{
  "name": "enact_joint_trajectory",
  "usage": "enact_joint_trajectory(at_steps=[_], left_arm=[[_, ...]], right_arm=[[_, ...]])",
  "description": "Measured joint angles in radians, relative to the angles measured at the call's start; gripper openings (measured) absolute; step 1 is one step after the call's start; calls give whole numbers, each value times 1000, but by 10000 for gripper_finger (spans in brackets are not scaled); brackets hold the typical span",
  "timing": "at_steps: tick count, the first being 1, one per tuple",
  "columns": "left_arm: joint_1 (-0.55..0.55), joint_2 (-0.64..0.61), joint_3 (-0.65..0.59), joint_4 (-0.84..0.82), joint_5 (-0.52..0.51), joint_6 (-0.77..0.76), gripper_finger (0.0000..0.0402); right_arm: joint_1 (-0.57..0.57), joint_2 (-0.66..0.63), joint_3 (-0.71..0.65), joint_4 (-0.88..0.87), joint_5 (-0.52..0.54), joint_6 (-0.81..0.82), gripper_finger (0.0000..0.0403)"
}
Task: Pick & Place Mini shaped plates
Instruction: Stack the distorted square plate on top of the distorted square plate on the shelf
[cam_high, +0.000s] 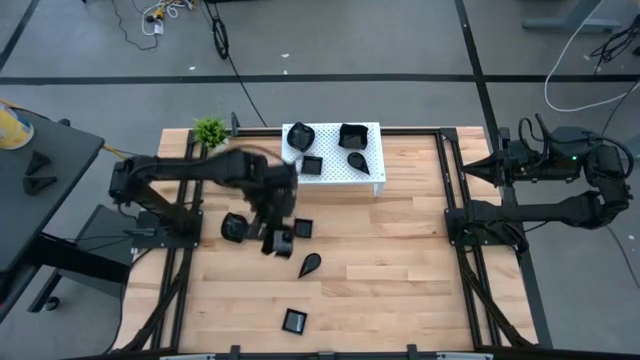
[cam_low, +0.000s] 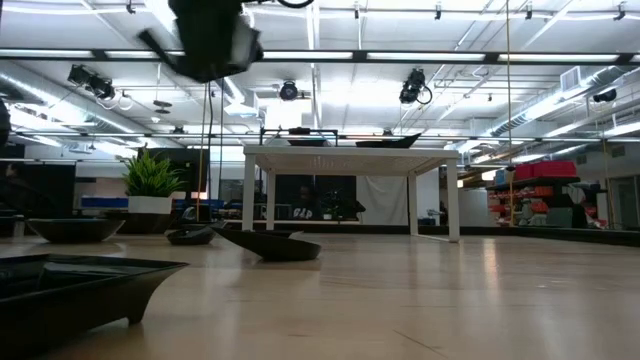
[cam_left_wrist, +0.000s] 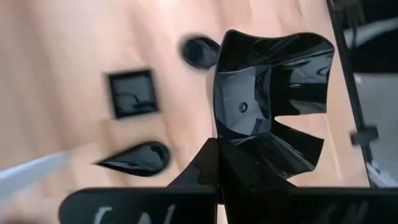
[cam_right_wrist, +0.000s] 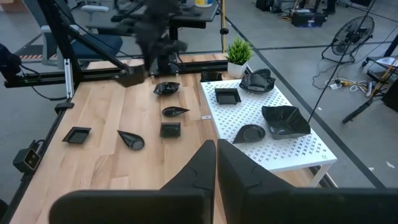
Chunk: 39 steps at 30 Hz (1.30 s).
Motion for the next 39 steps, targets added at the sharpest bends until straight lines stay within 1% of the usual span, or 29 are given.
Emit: enact_joint_trajectory(at_steps=[6, 9, 17, 24, 30, 36, 39], left_arm=[[119, 0, 95, -1, -4, 0, 2], [161, 18, 148, -10, -32, 0, 3], [249, 98, 309, -32, -42, 23, 3], [315, 204, 483, -39, -45, 31, 3], [359, 313, 654, -27, -42, -26, 3], [397, 417, 817, 45, -14, -156, 4], [416, 457, 865, 104, -10, -243, 3]], right_arm=[[0, 0, 0, 0, 0, 0, 20], [0, 0, 0, 0, 0, 0, 20], [0, 0, 0, 0, 0, 0, 20], [0, 0, 0, 0, 0, 0, 20], [0, 0, 0, 0, 0, 0, 20], [0, 0, 0, 0, 0, 0, 20], [0, 0, 0, 0, 0, 0, 20]])
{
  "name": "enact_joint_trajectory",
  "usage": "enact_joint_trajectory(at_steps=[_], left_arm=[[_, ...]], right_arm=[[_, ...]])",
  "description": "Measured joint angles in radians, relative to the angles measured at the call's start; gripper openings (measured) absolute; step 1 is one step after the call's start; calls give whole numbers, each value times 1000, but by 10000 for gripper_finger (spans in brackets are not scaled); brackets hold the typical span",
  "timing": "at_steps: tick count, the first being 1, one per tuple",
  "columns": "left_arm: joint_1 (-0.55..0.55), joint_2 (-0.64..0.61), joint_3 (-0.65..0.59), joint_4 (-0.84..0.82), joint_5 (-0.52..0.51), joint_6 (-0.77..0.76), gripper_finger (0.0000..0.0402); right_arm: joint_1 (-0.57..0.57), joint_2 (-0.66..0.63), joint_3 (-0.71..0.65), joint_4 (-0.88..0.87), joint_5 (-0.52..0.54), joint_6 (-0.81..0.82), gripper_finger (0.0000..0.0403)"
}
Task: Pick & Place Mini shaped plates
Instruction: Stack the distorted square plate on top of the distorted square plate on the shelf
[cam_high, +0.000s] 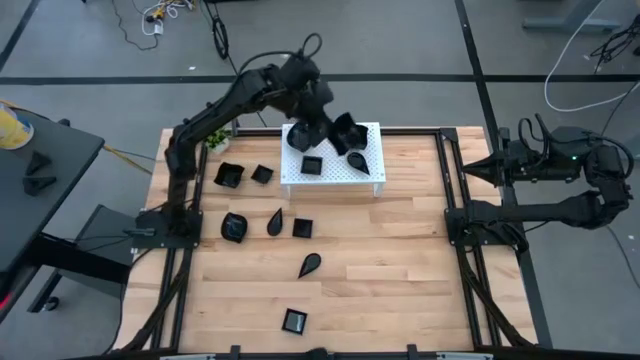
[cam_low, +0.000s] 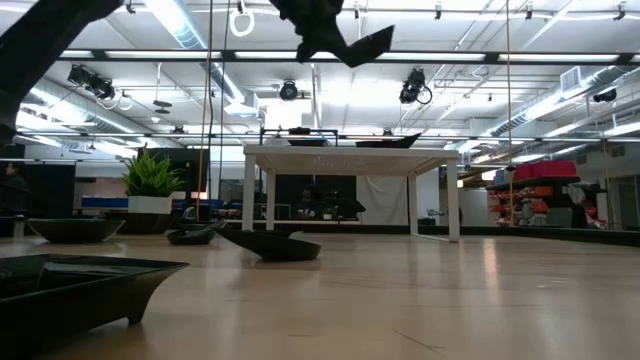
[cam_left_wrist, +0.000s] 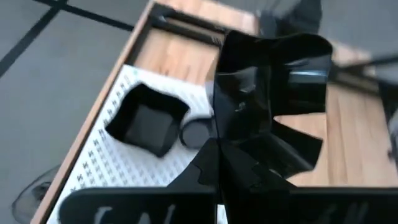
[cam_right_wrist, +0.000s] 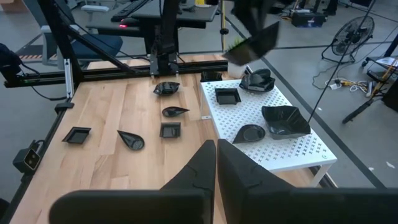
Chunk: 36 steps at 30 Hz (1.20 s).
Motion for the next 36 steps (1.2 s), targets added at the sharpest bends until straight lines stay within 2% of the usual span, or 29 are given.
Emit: enact_joint_trajectory(at_steps=[6, 14, 26, 32, 36], left_arm=[[31, 25, -22, 191, 54, -198, 3], [48, 77, -23, 295, 66, -414, 3], [84, 133, -25, 250, 50, -685, 2], [83, 151, -24, 129, -10, -711, 2], [77, 163, -24, 83, -16, -716, 1]], right_arm=[[0, 0, 0, 0, 0, 0, 20], [0, 0, 0, 0, 0, 0, 20], [0, 0, 0, 0, 0, 0, 20], [0, 0, 0, 0, 0, 0, 20], [0, 0, 0, 0, 0, 0, 20]])
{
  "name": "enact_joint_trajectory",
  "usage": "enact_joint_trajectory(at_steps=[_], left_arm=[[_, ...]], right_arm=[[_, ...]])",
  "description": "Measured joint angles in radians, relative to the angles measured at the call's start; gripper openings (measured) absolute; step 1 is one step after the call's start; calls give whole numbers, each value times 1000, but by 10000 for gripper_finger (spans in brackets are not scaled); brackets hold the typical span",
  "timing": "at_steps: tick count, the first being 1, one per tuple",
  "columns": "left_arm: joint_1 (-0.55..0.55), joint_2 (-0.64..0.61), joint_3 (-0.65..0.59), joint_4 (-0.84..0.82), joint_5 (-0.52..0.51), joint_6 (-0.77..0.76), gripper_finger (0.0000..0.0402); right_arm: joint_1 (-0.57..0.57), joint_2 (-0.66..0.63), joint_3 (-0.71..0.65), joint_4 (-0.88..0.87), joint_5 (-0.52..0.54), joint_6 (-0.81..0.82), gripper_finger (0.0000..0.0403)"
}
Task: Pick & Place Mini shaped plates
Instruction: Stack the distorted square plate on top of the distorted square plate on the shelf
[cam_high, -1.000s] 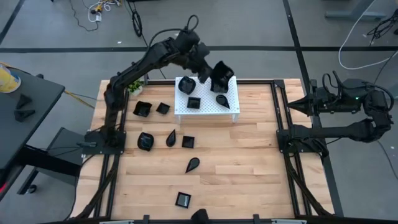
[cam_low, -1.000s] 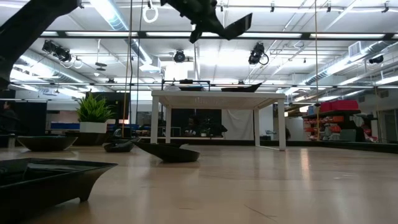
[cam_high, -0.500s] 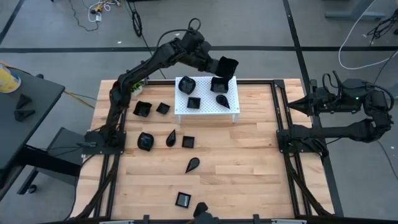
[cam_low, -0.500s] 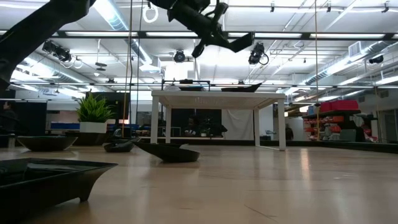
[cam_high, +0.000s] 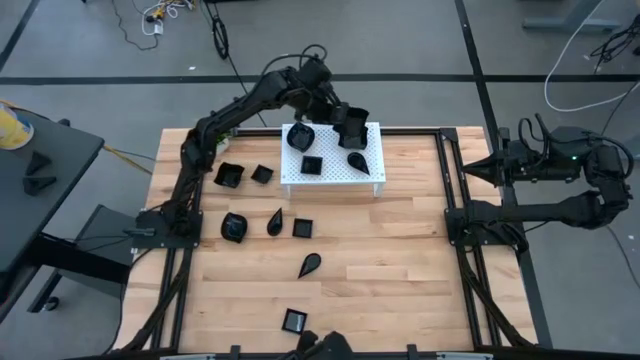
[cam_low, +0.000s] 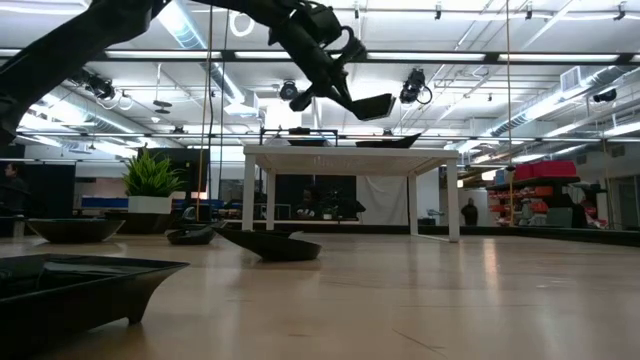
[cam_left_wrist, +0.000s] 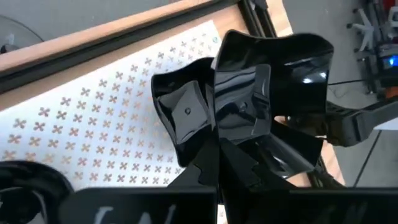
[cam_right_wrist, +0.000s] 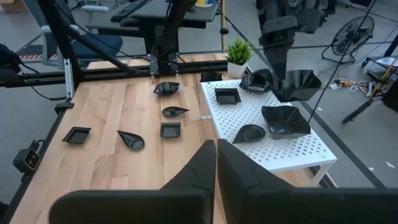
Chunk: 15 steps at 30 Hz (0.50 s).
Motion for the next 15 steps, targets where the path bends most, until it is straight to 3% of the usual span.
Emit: enact_joint_trajectory(at_steps=[15], left_arm=[[-20, 21, 0, -35, 9, -158, 1]], right_arm=[[0, 0, 0, 0, 0, 0, 20]])
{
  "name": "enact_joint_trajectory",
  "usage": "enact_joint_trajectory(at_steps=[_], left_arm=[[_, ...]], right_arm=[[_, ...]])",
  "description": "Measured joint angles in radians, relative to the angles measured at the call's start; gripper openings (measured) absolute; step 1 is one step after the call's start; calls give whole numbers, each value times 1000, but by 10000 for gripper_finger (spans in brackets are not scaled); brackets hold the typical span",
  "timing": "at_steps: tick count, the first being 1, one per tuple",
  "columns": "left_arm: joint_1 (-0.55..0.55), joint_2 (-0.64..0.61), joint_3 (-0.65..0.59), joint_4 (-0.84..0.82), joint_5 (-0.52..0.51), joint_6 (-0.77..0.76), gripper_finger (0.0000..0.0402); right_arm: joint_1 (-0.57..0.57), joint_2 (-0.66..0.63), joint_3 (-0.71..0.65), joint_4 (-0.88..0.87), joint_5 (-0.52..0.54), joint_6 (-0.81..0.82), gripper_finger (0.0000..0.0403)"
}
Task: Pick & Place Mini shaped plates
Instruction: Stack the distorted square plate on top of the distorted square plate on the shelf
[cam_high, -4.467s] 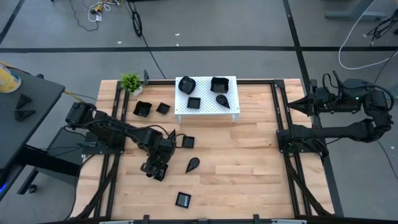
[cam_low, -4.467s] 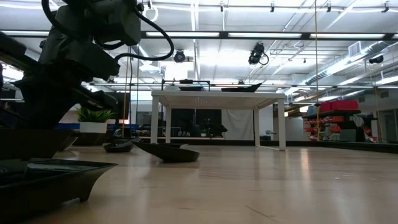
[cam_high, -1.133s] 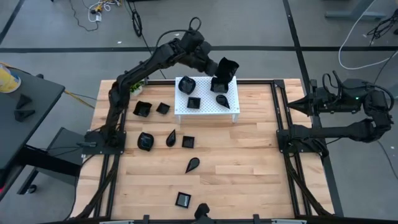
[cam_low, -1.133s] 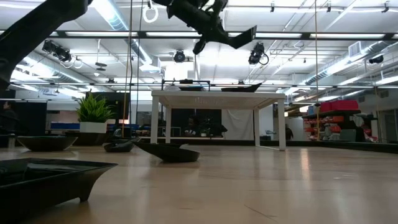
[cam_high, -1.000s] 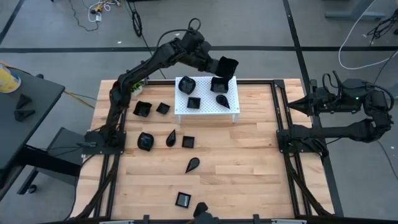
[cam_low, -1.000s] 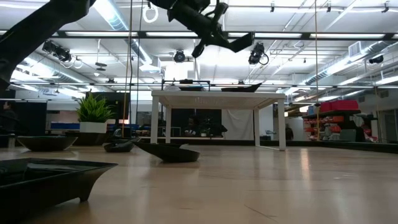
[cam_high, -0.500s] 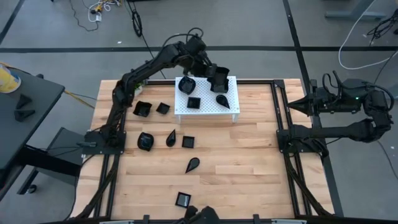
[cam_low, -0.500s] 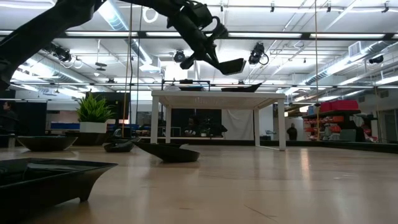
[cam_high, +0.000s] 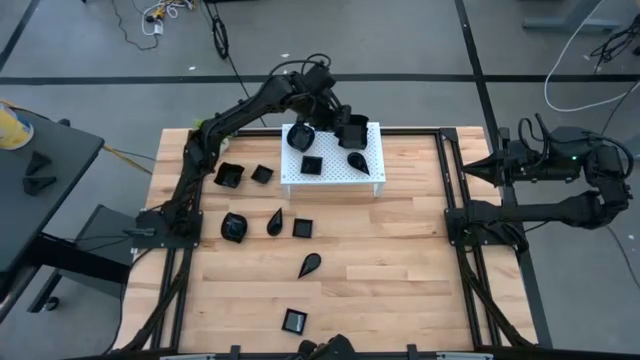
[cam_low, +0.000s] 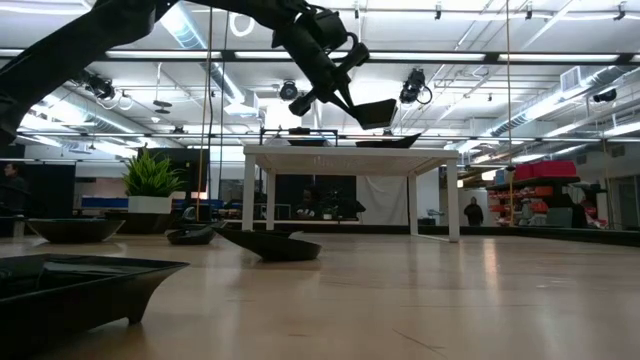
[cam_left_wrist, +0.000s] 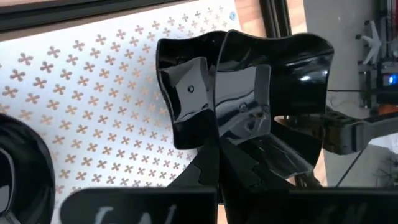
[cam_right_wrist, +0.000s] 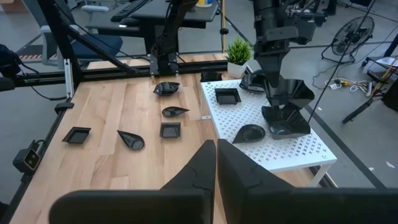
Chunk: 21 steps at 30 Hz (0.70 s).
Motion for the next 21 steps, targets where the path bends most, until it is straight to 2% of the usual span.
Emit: enact_joint_trajectory(at_steps=[21], left_arm=[[-17, 18, 0, 45, 26, -45, 2]], right_arm=[[0, 0, 0, 0, 0, 0, 20]])
